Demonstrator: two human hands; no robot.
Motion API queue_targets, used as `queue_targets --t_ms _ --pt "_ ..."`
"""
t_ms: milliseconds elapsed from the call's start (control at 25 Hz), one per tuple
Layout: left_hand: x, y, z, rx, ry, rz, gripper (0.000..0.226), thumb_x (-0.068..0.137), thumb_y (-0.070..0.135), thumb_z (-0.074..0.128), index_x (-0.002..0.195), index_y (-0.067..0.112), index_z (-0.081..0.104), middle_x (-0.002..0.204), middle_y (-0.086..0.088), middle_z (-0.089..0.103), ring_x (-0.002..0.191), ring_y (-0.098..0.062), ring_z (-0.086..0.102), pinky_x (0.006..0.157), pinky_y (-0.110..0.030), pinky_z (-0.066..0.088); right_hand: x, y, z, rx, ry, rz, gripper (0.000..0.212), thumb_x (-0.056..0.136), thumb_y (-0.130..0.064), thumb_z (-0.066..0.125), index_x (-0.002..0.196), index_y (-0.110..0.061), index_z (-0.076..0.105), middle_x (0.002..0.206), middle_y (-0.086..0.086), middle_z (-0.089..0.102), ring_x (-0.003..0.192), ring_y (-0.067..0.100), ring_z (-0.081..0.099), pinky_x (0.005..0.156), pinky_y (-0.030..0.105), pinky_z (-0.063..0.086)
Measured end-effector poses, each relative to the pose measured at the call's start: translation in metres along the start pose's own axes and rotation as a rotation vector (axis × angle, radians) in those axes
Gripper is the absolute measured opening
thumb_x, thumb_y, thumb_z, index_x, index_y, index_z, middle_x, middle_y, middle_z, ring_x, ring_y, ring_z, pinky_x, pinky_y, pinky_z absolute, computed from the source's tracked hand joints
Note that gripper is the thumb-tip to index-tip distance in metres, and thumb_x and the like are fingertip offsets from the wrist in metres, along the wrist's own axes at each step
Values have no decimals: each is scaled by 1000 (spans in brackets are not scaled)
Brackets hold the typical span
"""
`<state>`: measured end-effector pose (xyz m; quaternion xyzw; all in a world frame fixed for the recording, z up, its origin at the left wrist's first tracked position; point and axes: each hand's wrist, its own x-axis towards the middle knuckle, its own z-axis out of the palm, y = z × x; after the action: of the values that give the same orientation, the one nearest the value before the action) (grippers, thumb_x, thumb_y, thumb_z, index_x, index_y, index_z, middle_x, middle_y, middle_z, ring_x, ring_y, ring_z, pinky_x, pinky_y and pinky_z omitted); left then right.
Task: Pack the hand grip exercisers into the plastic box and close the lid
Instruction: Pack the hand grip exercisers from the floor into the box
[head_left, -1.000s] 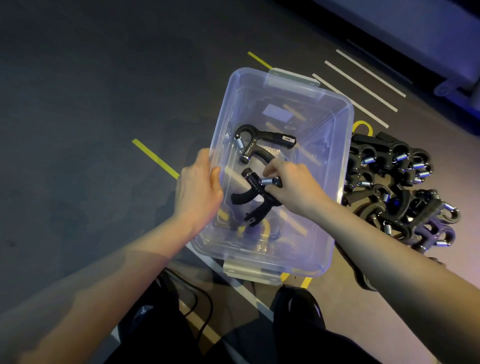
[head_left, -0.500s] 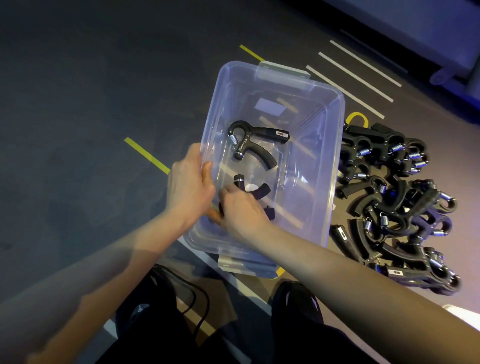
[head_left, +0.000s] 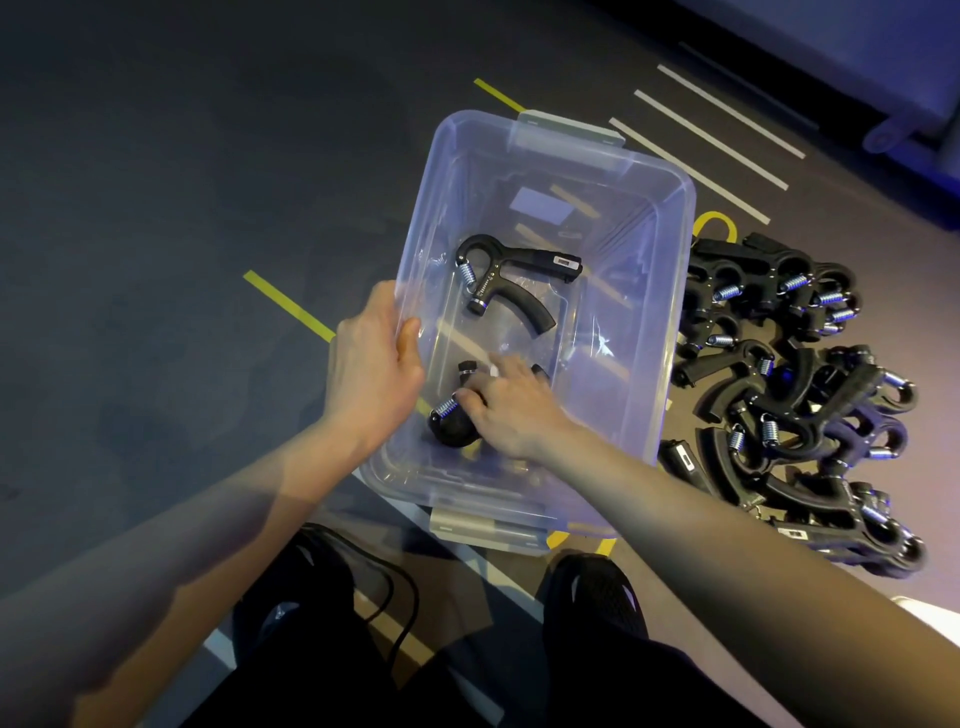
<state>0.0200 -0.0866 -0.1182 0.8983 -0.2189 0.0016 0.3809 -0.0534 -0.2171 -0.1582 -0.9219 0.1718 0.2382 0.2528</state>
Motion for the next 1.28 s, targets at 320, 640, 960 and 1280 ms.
queue_targets --t_ms 320,640,960,1280 --pt "0 2 -1 -9 -2 -19 4 88 3 47 89 6 45 52 3 35 56 -36 39 51 -38 21 -4 14 -1 -195 -288 47 46 96 -54 25 140 -42 32 150 -1 27 138 31 20 105 55 18" --pt "-3 2 -4 -4 6 -18 6 88 2 49 94 0 50 52 1 38 54 -33 38 51 -37 25 -9 18 2 -197 -271 -60 55 96 -56 24 146 -33 26 156 -2 19 141 33 17 115 48 19" --pt "0 1 -3 -2 -21 -9 13 87 9 48 92 -2 49 65 -21 49 64 -46 49 58 -45 35 -80 67 -74 213 1149 -270 51 95 -26 33 139 -1 41 149 12 31 139 18 29 113 33 25" --pt "5 -3 1 21 -40 -11 31 80 31 39 95 6 49 81 -27 59 73 -46 55 65 -51 46 -114 203 35 -36 504 402 65 95 -55 14 150 -24 3 159 -2 -4 147 22 -5 119 45 9"
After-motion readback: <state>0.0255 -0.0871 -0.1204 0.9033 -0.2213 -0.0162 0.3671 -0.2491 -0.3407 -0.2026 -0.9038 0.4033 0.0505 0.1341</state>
